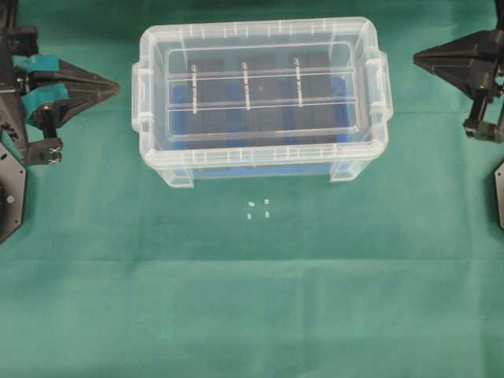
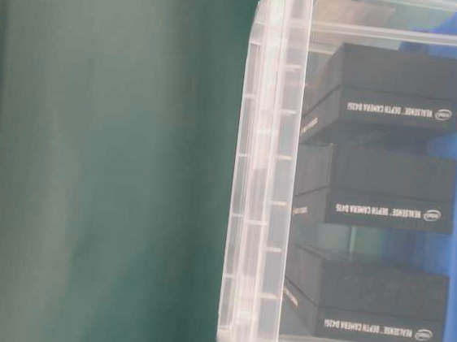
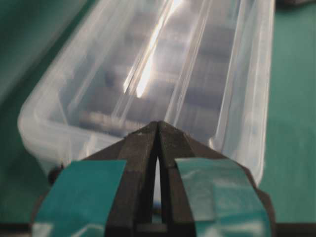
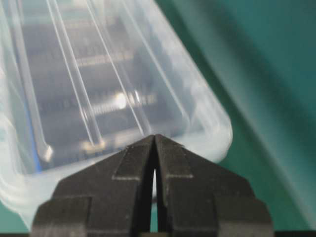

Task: Clamp the lid of the box with both arms, then lift and open it.
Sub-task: 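Raise both grippers and rotate them to point down toward the lid edges, then move both grippers inward over the left and right lid edges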

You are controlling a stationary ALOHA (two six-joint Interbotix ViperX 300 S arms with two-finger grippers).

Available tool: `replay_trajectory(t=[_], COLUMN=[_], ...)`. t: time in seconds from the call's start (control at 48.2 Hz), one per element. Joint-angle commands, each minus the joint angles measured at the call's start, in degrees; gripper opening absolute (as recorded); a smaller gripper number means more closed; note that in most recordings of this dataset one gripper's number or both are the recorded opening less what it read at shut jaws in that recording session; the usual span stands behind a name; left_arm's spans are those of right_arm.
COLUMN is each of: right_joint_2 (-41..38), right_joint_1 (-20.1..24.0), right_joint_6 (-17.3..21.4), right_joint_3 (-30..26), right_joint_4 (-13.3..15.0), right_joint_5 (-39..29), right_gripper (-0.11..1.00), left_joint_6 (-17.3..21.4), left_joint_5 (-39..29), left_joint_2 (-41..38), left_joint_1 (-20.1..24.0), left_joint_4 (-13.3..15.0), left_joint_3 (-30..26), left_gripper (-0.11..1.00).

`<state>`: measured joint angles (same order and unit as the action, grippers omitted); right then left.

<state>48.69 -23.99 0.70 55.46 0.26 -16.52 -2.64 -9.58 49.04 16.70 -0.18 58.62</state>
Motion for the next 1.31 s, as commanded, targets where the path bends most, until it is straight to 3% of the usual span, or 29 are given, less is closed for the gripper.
replay_trajectory(t=[0.0, 0.187, 0.56, 0.996, 1.162, 1.286], right_joint_2=[-1.76, -6.94, -16.88, -17.58, -18.46, -19.07], right_joint_1=[-1.32, -2.46, -2.46, -2.46, -1.76, -0.35], right_joint_6=[0.53, 0.62, 0.62, 0.35, -1.14, -4.39], right_joint_3=[-3.43, -7.12, -11.34, -11.60, -11.95, -12.22], right_joint_4=[0.09, 0.09, 1.05, 1.32, 2.20, 3.60], right_joint_5=[-5.71, -18.37, -34.54, -35.95, -35.86, -35.86], right_gripper=[0.00, 0.00, 0.00, 0.00, 0.00, 0.00], left_joint_6=[-0.62, -2.11, -3.08, -2.90, -1.85, 1.14], left_joint_5=[-5.63, -17.49, -37.09, -39.38, -42.28, -44.74], left_joint_2=[-1.32, -3.43, -7.73, -8.79, -10.28, -11.43], left_joint_1=[0.09, 0.62, 2.64, 2.99, 2.99, 2.72], left_joint_4=[-0.09, -0.09, -0.18, -0.26, -0.79, -0.88], left_joint_3=[-3.08, -6.15, -11.60, -12.13, -12.83, -13.36], left_gripper=[0.01, 0.01, 0.01, 0.01, 0.01, 0.01])
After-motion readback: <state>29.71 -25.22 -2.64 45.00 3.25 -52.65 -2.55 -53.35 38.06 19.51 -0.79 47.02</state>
